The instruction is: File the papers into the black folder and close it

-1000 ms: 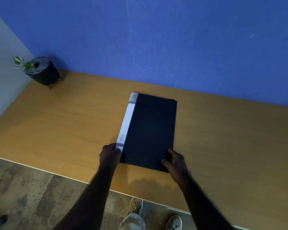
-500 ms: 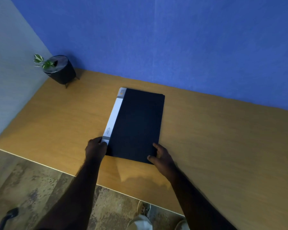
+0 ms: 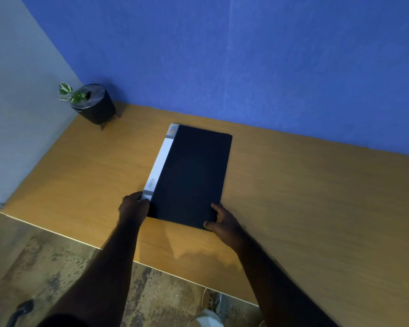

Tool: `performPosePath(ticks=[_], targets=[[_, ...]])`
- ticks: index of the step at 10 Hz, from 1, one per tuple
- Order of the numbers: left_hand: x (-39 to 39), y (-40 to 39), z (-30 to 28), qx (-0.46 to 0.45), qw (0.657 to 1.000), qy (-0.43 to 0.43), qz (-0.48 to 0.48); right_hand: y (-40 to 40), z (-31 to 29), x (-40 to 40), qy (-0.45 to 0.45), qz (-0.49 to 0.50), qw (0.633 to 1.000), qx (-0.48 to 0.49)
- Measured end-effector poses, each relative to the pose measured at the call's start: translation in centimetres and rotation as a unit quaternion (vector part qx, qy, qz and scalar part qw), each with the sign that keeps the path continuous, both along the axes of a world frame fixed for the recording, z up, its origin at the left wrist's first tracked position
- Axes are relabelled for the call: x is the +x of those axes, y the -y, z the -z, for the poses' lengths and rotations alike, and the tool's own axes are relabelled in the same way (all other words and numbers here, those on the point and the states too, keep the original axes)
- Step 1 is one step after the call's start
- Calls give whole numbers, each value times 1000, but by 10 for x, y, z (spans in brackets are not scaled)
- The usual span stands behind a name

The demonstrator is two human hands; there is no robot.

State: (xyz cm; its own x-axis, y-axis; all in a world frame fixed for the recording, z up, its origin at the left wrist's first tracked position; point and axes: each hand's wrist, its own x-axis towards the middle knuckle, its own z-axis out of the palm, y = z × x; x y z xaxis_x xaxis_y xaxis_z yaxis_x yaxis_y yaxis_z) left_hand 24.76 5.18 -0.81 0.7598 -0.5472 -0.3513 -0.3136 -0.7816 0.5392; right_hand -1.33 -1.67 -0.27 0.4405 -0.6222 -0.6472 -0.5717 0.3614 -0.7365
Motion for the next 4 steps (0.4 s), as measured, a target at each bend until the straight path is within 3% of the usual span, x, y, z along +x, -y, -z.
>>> performPosePath(ticks=[2,4], targets=[[-16,3,-10,40,997,57,-15,0,-9,-18,-81,-27,991,-101],[-67,11,-47,27,989,121,75,6,-37,-94,-194,-64,957,-208]])
